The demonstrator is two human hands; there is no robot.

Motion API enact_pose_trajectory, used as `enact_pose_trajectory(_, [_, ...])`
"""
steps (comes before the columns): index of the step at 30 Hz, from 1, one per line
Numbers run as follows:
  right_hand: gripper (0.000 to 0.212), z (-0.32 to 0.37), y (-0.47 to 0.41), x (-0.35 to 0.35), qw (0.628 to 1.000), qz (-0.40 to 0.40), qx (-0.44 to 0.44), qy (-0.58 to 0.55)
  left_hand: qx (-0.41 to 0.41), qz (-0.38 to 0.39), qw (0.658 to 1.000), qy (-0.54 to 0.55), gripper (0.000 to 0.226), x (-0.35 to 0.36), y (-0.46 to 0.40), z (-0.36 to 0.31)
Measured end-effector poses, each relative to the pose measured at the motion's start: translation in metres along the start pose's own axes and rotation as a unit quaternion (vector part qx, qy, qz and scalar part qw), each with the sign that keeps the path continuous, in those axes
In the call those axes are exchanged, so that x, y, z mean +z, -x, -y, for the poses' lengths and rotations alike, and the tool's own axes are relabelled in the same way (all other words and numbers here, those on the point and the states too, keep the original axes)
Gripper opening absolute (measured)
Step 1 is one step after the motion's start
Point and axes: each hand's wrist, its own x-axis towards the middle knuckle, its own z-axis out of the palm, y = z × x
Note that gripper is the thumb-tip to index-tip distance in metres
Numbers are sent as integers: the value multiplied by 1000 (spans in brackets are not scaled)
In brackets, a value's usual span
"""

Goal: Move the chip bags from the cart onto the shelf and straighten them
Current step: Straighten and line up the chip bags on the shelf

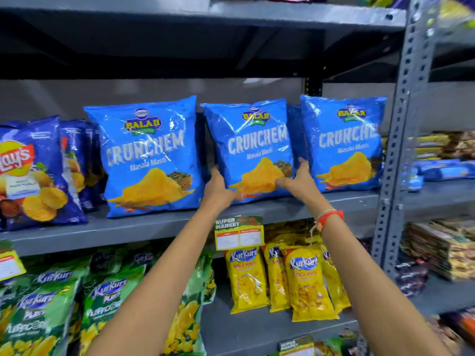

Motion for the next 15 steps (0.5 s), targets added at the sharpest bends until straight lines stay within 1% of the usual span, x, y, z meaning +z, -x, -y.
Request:
enact_pose_trajectory(2, [97,-6,-1,-3,1000,14,-1,4,-1,-7,1000,-17,106,0,-5,0])
enact_pose_trajectory(7, [96,-14,2,-2,997,-35,-55,44,9,0,1000,16,100,0,-18,-4])
enact_pose_trajectory(10, [97,-14,4,0,994,-57,-71,56,13,-5,1000,27,95,1,-19,-3])
enact_pose_trajectory(15, [95,-15,7,-1,994,-53,-76,51,7,-12,998,58,101,4,-18,3])
